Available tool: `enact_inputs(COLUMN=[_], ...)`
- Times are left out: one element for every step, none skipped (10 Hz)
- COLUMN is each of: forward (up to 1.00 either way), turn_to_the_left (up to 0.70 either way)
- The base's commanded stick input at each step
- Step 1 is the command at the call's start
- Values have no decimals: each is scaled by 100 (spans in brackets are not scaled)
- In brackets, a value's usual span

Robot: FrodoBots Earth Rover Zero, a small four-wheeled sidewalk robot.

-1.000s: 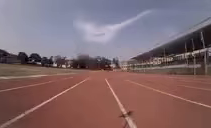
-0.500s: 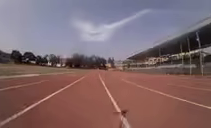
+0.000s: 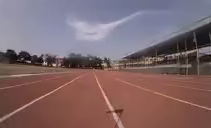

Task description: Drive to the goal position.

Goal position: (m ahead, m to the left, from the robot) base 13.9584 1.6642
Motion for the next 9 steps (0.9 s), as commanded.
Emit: enact_inputs(forward=[70,70,70,70,70,70,70,70,70], turn_to_the_left=[0,0,0,0,0,0,0,0,0])
